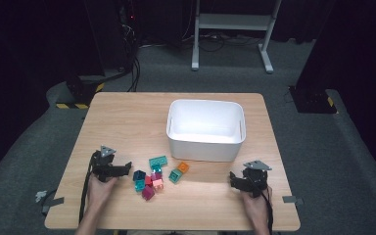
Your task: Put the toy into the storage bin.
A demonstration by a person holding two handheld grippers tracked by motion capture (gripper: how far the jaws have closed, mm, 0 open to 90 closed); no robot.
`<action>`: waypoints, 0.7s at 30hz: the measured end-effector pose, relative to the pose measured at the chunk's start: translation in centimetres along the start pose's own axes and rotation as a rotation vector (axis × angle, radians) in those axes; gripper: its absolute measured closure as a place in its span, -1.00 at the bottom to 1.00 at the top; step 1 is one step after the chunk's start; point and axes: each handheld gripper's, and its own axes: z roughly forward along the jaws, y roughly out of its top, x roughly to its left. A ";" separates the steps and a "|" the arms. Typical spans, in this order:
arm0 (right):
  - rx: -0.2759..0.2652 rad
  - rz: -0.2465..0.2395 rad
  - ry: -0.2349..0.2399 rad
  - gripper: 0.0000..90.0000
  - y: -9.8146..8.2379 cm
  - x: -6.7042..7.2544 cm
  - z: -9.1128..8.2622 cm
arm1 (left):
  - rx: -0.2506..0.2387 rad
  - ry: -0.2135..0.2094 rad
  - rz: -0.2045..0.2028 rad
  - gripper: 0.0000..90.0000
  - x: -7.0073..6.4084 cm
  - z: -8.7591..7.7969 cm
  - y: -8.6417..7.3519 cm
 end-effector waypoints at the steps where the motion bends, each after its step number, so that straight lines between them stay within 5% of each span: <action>1: -0.001 -0.001 0.000 -0.63 0.0 0.0 0.0 | 0.001 0.000 0.002 -0.96 0.0 0.0 0.0; 13: 0.000 0.000 0.000 -0.63 0.0 0.0 0.0 | 0.012 0.004 -0.006 -0.82 -0.2 -0.3 0.2; 21: -0.001 0.000 0.000 -0.63 0.0 0.0 0.0 | -0.014 -0.053 0.004 -0.68 -0.6 -1.7 0.3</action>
